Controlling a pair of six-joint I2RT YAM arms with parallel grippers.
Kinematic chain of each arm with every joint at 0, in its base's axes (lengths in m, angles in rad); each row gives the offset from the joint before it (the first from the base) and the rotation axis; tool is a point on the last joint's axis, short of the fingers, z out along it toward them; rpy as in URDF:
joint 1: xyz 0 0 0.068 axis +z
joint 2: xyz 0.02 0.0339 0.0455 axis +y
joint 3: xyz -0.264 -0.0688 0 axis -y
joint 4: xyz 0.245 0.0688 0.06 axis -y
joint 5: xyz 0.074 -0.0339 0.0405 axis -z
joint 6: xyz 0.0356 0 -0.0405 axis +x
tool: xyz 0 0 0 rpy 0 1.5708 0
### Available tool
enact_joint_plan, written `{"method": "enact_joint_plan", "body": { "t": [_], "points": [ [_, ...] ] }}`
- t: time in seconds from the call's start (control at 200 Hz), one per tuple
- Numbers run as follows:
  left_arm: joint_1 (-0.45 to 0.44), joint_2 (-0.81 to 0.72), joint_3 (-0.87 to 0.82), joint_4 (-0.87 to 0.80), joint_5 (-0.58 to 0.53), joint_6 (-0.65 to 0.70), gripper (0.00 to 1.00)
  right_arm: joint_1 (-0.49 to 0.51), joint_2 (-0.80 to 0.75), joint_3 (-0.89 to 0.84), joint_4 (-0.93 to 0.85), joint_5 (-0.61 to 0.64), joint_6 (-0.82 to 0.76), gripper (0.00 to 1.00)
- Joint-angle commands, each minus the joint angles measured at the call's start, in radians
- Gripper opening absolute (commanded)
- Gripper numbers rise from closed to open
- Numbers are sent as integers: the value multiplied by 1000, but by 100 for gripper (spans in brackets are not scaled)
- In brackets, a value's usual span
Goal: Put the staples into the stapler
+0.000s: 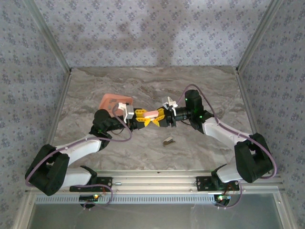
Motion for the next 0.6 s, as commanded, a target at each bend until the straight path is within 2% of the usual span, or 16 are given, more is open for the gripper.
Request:
{"method": "enact_joint_plan", "body": {
  "t": [0.0,0.1,0.215,0.25,0.44,0.595],
  "points": [
    [-8,-20,33,0,-7,8,7,-5,-5,6,-16,-15,-7,16],
    [-9,-40,34,-62,-31,40,25,-4,-15,7,-71,24,-46,15],
    [-9,-93,69,-263,-58,123,48,-3,-46,16,-222,127,-156,14],
    [-9,-114,76,-321,-72,153,53,0,-56,19,-267,160,-190,14],
    [-9,-206,140,-707,-124,404,59,29,-85,39,-461,373,-335,12],
    [-14,-192,228,-1004,-148,571,59,104,-77,63,-587,592,-446,12]
  ]
}}
